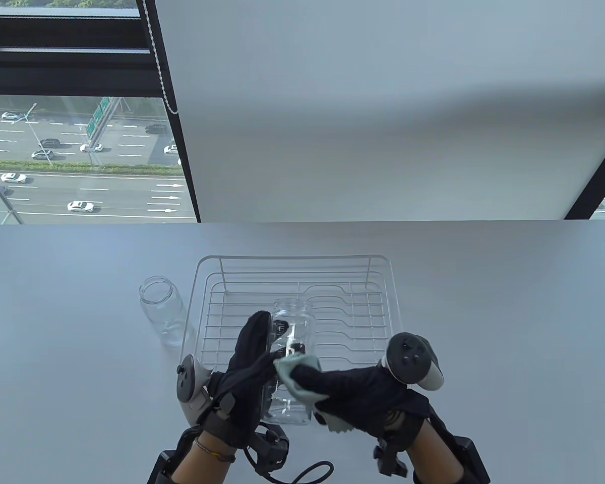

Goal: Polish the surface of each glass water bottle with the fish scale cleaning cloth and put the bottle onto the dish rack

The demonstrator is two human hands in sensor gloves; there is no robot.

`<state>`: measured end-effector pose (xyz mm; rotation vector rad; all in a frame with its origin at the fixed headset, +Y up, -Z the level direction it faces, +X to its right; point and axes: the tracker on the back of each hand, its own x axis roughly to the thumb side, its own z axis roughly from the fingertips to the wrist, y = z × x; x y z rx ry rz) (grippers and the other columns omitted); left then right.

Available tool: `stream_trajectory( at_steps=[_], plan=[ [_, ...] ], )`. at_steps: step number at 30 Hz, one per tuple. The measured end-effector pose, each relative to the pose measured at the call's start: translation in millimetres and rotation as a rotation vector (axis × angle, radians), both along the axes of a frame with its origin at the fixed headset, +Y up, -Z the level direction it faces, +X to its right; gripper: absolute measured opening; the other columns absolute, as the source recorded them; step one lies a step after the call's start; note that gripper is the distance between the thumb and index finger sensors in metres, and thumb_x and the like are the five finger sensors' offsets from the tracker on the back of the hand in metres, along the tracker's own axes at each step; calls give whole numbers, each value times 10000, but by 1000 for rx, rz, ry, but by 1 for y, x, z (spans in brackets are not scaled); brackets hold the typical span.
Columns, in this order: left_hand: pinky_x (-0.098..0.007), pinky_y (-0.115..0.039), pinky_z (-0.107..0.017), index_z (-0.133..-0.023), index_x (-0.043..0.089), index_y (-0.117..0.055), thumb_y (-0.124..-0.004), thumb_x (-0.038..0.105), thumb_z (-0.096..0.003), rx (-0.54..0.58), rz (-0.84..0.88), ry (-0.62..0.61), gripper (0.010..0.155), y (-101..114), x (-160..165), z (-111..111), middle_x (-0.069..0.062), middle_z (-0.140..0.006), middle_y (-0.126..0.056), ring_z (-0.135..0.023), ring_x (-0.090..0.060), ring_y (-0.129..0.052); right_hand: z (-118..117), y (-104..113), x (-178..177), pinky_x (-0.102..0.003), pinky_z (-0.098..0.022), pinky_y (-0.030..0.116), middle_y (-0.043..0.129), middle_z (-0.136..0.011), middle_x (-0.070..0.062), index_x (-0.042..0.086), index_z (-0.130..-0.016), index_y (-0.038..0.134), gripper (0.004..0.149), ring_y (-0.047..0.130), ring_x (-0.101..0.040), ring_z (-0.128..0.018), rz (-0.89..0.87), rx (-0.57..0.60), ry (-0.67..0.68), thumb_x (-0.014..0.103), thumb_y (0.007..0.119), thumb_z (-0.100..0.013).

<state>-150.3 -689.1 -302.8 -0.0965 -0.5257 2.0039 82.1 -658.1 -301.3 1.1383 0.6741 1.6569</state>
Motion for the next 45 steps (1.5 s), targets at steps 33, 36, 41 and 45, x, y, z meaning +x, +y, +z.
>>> stream_trajectory(
  at_steps=[33,36,41,45],
  plan=[
    [-683,-854,-435,-1140,338,-301,-1044,460,-437,90,-670,-73,1030,52,-24,4,-342,-1041,-508,-706,-645,-859,0,22,30,-451,-443,857,905,-793,-104,588,-1004,479,609,990,-298,-582,-170,353,-553,356,802,-542],
    [-677,-864,-442,-1095,123,-606,-1059,473,-397,241,-962,437,903,72,-39,16,-289,-1027,-648,-701,-624,-885,-1,20,31,-456,-439,857,908,-795,-106,573,-1011,485,609,992,-304,-579,-174,322,-542,351,804,-543],
    [-680,-832,-492,-1011,146,-776,-1072,426,-373,338,-1056,682,758,67,-41,18,-241,-1029,-698,-746,-601,-779,-2,20,31,-462,-436,859,911,-793,-115,550,-1023,488,609,993,-311,-577,-151,329,-544,347,804,-543],
    [-689,-798,-539,-1035,174,-728,-1053,411,-382,377,-1064,654,767,58,-33,11,-240,-1048,-632,-774,-605,-760,-2,20,31,-463,-438,862,914,-795,-119,544,-1023,500,604,999,-314,-579,-145,316,-528,344,805,-542]
  ],
)
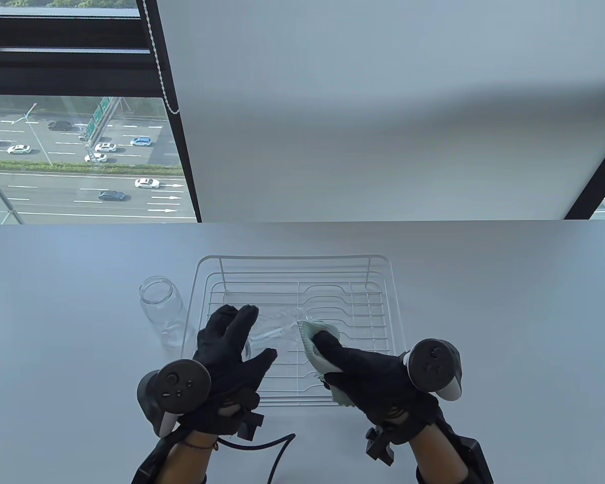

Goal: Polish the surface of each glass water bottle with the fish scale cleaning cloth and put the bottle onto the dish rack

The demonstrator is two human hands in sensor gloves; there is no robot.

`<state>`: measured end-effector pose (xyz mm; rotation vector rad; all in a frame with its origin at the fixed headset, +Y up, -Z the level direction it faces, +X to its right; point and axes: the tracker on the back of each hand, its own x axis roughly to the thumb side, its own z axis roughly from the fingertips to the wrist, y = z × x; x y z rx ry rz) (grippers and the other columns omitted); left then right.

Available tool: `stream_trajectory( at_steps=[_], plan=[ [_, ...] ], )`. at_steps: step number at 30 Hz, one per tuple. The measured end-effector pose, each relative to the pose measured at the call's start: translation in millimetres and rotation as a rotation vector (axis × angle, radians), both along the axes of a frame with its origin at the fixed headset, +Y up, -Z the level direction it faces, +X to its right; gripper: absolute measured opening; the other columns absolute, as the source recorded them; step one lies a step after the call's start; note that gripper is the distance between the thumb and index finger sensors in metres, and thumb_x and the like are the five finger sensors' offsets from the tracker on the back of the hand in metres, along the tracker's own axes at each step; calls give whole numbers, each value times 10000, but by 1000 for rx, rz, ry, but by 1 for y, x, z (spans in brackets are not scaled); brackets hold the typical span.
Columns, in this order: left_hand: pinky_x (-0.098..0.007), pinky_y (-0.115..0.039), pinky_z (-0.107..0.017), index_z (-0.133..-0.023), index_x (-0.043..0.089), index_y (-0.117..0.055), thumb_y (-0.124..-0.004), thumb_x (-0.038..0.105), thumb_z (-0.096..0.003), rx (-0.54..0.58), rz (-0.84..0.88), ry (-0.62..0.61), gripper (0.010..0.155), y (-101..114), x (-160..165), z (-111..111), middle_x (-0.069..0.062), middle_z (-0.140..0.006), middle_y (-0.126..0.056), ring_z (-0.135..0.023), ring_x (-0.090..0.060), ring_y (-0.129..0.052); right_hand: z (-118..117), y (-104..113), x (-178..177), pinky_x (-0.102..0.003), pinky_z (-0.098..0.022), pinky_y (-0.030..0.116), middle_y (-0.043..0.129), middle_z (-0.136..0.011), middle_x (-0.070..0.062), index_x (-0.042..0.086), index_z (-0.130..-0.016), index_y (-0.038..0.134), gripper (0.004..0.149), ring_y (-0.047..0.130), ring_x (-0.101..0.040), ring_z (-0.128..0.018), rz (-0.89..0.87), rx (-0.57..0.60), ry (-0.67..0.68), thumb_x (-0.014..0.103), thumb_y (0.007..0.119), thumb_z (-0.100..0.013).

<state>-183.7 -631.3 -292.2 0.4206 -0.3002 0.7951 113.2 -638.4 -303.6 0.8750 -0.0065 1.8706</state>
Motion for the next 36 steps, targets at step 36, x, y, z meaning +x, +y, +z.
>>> stream_trajectory(
  at_steps=[36],
  plan=[
    [-686,-349,-747,-1158,340,-365,-849,596,-484,49,-4,-146,869,3,-14,-7,-120,-1216,-261,-1100,-505,-195,-1,0,5,-476,-448,852,902,-815,-135,519,-1036,507,595,989,-329,-594,38,-12,5,332,791,-548]
  ],
)
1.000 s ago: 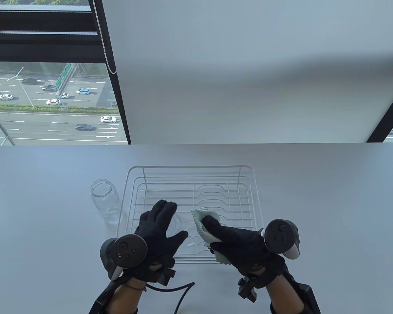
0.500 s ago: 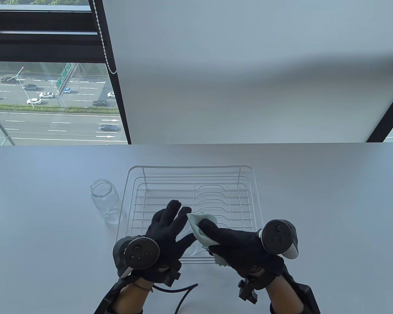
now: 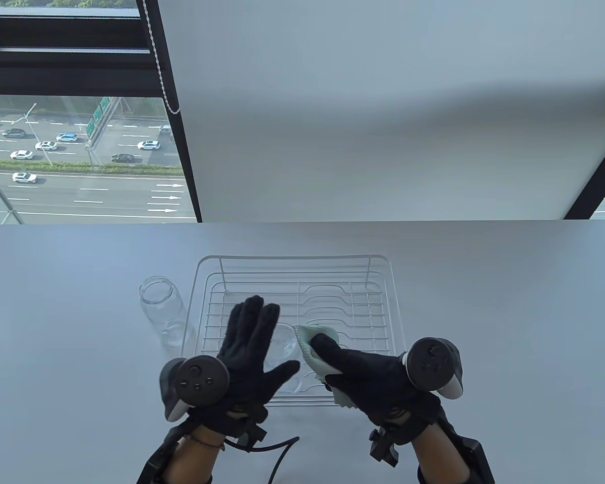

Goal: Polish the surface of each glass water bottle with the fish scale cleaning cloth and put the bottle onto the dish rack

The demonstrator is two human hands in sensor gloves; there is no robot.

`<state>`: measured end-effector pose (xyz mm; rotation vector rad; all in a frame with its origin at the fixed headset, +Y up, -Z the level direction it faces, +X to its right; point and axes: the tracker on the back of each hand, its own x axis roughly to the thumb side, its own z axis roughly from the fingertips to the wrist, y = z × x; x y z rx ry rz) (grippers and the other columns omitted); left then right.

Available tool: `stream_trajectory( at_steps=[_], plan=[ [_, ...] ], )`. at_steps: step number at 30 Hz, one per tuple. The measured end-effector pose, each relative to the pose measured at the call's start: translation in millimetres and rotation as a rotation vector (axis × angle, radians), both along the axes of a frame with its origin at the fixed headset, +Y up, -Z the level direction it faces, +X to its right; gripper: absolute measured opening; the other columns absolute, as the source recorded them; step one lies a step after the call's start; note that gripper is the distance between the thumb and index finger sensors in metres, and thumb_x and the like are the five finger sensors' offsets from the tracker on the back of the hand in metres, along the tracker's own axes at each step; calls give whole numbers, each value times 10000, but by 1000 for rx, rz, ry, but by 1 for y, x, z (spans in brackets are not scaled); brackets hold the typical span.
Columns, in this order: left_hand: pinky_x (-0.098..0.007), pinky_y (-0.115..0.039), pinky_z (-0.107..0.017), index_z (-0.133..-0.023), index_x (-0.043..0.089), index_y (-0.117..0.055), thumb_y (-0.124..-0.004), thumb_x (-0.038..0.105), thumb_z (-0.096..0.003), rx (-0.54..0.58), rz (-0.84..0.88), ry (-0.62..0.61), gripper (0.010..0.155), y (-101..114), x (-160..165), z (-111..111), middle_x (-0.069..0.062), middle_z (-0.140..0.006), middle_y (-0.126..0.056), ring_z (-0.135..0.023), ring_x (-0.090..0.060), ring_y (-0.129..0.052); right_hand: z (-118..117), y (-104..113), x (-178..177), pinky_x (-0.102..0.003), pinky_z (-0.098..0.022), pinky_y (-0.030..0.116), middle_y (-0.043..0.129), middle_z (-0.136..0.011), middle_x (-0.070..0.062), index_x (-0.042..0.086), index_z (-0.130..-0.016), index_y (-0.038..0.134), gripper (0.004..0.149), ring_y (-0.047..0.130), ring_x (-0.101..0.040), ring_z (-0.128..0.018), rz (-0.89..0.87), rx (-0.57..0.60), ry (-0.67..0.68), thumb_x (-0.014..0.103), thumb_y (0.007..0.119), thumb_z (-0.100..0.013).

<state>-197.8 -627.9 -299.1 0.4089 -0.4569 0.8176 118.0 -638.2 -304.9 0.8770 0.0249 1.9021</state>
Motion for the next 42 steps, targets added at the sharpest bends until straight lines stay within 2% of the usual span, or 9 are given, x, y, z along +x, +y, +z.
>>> stream_trajectory(
  at_steps=[4,7,11,16,25,31,36,39,42],
  plan=[
    [-729,-138,-698,-1147,354,-226,-870,595,-471,88,143,417,965,-3,-88,-4,-97,-1205,-117,-1078,-457,6,-2,0,6,-476,-446,853,904,-812,-139,516,-1037,510,594,990,-331,-590,33,-1,-19,331,792,-548],
    [-743,-106,-677,-1106,387,-100,-936,584,-434,-130,284,494,1091,-51,-145,-24,-111,-1182,-34,-1047,-469,61,-4,-1,8,-477,-447,851,902,-812,-138,514,-1038,510,591,988,-330,-591,41,2,-26,332,790,-550],
    [-751,-99,-680,-1075,383,-26,-988,538,-422,-396,469,273,1173,-108,-174,-51,-96,-1191,-34,-1052,-466,68,-8,-4,9,-475,-441,854,906,-806,-137,511,-1038,518,590,991,-327,-584,10,-8,-44,335,793,-547],
    [-754,-134,-698,-1075,369,-58,-1031,430,-401,-503,542,159,1186,-148,-180,-86,-82,-1219,-200,-1097,-469,-70,-10,-10,10,-477,-443,853,905,-807,-139,510,-1038,520,588,990,-331,-586,75,-17,-37,332,792,-548],
    [-758,-204,-734,-1066,382,-87,-1052,236,-384,-597,503,60,1191,-149,-179,-121,-6,-1193,-427,-1164,-391,-325,-16,-14,14,-483,-447,850,902,-813,-144,506,-1041,520,585,988,-337,-591,70,-45,-46,336,789,-550],
    [-846,-428,-641,-1076,215,-288,-1103,330,-320,-380,432,282,1118,-132,-183,-97,-78,-1123,-503,-1021,-502,-672,-13,-10,16,-482,-446,850,902,-810,-145,504,-1042,520,585,988,-336,-589,47,-34,-45,336,788,-550],
    [-858,-459,-606,-1094,196,-308,-1062,484,-360,-207,489,445,1090,-72,-209,-53,-133,-1100,-520,-942,-537,-769,-8,-2,16,-481,-448,848,900,-813,-143,505,-1042,520,583,986,-335,-593,15,-12,-37,337,786,-551],
    [-829,-519,-614,-1125,209,-315,-989,561,-412,-20,588,395,1042,-22,-193,-29,-152,-1107,-525,-913,-538,-777,-7,0,16,-482,-452,846,897,-817,-143,505,-1044,515,583,983,-336,-596,3,-10,-34,338,783,-553],
    [-805,-658,-562,-1155,298,-229,-866,623,-491,-1,803,111,976,20,-140,-6,-155,-1129,-508,-879,-507,-724,-5,-2,13,-484,-454,844,895,-819,-144,503,-1045,511,583,980,-338,-599,-20,-14,-43,339,780,-555]
  ],
)
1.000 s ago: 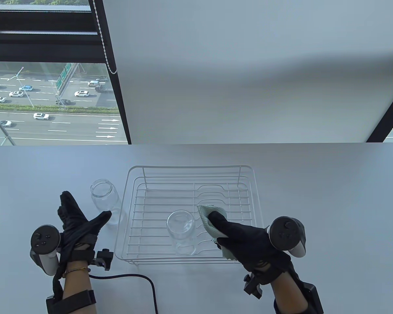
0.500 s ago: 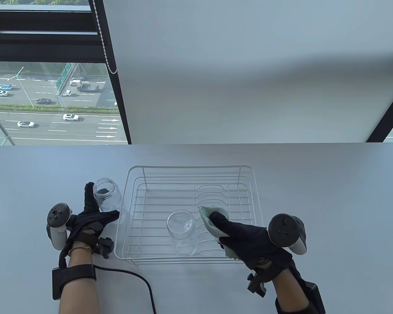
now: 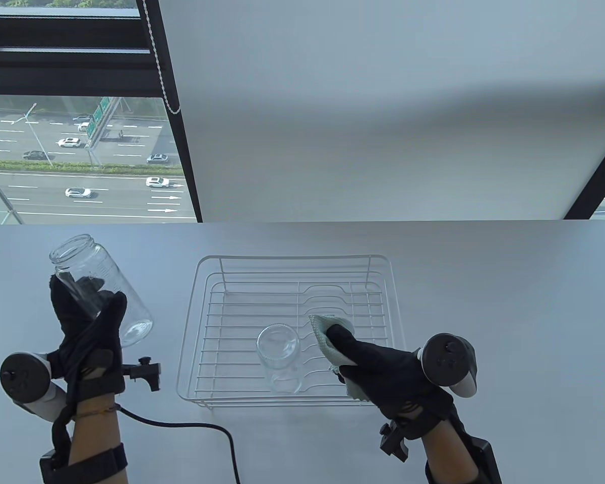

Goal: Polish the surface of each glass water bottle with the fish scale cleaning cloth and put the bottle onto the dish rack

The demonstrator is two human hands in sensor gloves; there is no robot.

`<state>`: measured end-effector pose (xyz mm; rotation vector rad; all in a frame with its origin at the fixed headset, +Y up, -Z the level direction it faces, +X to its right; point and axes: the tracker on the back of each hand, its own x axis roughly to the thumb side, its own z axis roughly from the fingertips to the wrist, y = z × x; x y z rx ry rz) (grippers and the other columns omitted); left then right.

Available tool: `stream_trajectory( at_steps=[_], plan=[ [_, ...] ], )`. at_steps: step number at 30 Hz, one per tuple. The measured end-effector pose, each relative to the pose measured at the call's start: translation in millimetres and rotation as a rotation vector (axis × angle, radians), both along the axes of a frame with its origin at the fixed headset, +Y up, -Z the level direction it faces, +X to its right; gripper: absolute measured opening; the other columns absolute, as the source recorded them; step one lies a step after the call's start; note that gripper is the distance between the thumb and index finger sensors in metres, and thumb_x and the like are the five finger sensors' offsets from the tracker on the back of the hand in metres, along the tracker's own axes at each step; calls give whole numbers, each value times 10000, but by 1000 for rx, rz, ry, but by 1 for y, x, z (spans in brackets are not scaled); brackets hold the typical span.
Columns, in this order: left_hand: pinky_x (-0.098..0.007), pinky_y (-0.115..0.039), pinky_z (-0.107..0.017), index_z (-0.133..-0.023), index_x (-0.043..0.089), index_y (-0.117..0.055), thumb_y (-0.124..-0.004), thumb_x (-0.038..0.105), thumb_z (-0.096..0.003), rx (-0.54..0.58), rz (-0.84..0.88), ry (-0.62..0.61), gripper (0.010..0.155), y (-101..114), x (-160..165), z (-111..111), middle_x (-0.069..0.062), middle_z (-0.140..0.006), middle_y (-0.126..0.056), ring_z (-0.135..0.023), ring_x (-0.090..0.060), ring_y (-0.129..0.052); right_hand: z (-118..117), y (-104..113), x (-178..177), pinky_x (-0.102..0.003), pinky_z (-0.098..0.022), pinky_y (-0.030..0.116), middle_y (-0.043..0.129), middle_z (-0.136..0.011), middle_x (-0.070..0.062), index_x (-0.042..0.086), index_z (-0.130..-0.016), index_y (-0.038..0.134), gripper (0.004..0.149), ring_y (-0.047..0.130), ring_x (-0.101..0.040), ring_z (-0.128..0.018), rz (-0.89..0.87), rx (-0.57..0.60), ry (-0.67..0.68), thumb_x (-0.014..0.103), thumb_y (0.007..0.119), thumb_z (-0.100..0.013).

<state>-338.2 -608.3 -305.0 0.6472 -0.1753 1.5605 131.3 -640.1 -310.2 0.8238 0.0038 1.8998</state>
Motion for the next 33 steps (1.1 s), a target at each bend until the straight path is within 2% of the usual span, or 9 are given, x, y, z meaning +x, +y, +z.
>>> stream_trajectory(
  at_steps=[1,5,8,11,17,22,25,29,33],
  plan=[
    [-772,-700,-561,-1152,313,-195,-869,597,-507,33,71,-146,975,10,27,8,-156,-1143,-464,-894,-532,-681,1,0,-1,-486,-454,843,893,-820,-146,505,-1044,512,581,979,-339,-600,-2,1,4,339,779,-555],
    [-679,-790,-524,-1151,275,-165,-811,620,-532,25,92,-425,959,19,109,22,-181,-1128,-480,-844,-587,-787,5,2,-6,-485,-460,839,887,-827,-144,510,-1045,500,583,974,-339,-607,-2,27,1,342,773,-559],
    [-594,-854,-467,-1143,240,-166,-752,665,-545,-84,66,-568,939,0,152,20,-246,-1062,-532,-694,-503,-946,9,4,-10,-481,-469,834,877,-840,-136,524,-1044,481,584,969,-334,-615,-28,38,11,350,765,-563],
    [-617,-806,-486,-1136,254,-132,-746,644,-556,-196,59,-747,930,-17,178,14,-275,-1059,-479,-713,-525,-902,12,3,-16,-473,-478,830,844,-891,-120,551,-1047,377,616,963,-322,-625,-32,41,31,381,736,-576],
    [-613,-812,-482,-1137,249,-134,-738,653,-553,-250,9,-777,932,-40,197,12,-264,-1063,-482,-687,-524,-908,12,-1,-27,-456,-451,837,836,-864,-127,597,-1017,342,620,968,-295,-586,-37,4,67,375,717,-575],
    [-600,-821,-481,-1142,243,-149,-732,673,-547,-237,-27,-753,938,-44,192,9,-257,-1064,-499,-692,-504,-920,21,3,-43,-482,-451,822,833,-814,-183,596,-1006,472,570,956,-323,-580,94,-122,405,342,743,-574],
    [-617,-801,-490,-1139,252,-142,-740,657,-547,-224,23,-770,934,-44,195,13,-263,-1066,-483,-704,-525,-898,18,7,-36,-472,-443,828,853,-814,-163,596,-1015,474,578,961,-315,-572,54,-54,303,345,744,-570],
    [-609,-813,-484,-1143,244,-147,-728,665,-549,-229,-67,-792,931,-47,205,19,-259,-1066,-492,-704,-516,-908,18,6,-22,-449,-436,834,856,-827,-122,594,-1026,417,591,963,-283,-563,-95,54,-46,370,721,-571],
    [-605,-813,-487,-1139,238,-143,-721,672,-552,-187,-21,-765,931,-40,198,21,-250,-1067,-483,-700,-509,-907,24,12,-30,-459,-426,833,842,-802,-161,585,-1004,523,547,962,-295,-551,-30,-1,244,343,747,-568]
  ],
)
